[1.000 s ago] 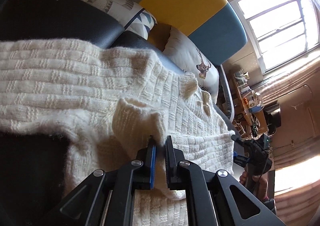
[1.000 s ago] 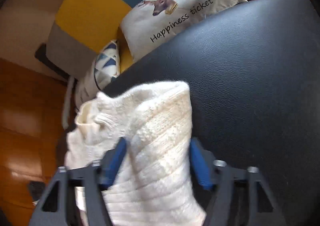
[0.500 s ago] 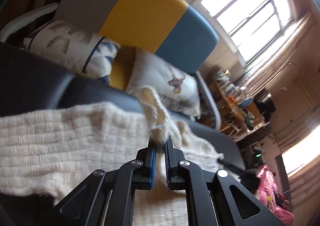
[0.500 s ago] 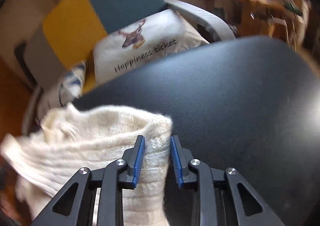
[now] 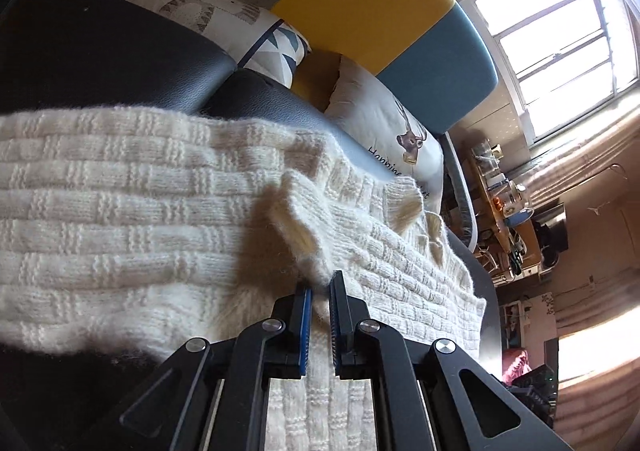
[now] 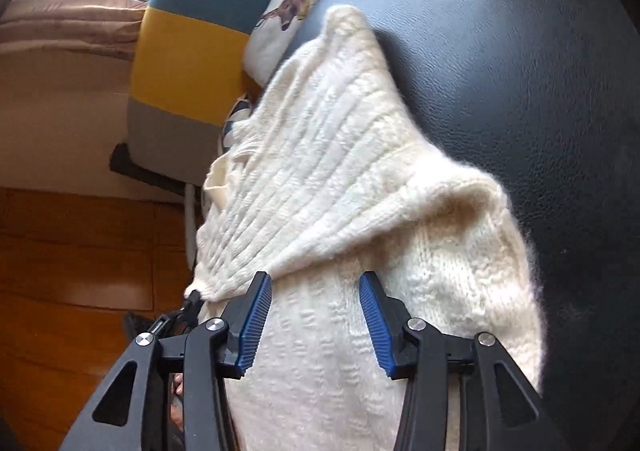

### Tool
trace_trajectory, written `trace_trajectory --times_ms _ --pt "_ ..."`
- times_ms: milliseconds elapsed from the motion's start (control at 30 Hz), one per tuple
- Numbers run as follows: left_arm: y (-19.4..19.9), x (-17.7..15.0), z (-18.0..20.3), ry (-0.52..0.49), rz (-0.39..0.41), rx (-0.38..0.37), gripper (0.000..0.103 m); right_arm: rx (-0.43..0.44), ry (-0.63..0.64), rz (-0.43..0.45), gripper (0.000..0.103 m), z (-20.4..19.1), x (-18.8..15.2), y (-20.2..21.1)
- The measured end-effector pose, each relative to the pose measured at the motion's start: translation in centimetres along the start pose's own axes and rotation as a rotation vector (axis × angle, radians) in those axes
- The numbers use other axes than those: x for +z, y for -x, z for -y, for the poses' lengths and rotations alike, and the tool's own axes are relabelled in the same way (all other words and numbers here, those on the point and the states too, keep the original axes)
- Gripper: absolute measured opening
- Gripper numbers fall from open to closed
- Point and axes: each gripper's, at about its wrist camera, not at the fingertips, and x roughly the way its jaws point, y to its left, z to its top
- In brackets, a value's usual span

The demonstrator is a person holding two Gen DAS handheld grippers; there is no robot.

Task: Fold clothes

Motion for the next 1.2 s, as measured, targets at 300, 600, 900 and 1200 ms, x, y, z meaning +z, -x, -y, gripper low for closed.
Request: trace_trajectory --times_ms 300,600,900,1200 --pt "2.3 3.9 6.9 -0.075 0.101 -0.111 0.007 -0.047 0.016 0.244 0.047 -0.1 1.8 1.2" --pt "0.7 2.4 2.3 -0.027 0.041 -0.01 0.007 -0.089 0.03 0.388 0.047 1.3 2.4 3.6" --pt "-0.5 0.9 -1.6 0.081 -0.105 -0.057 0.033 -0.143 0.094 0.345 0.05 0.4 2.4 3.1" --pt "-4.1 0.9 3.4 -0.14 -0.152 0.058 0.049 -0.152 0.103 0.335 0.051 -0.1 2.7 3.0"
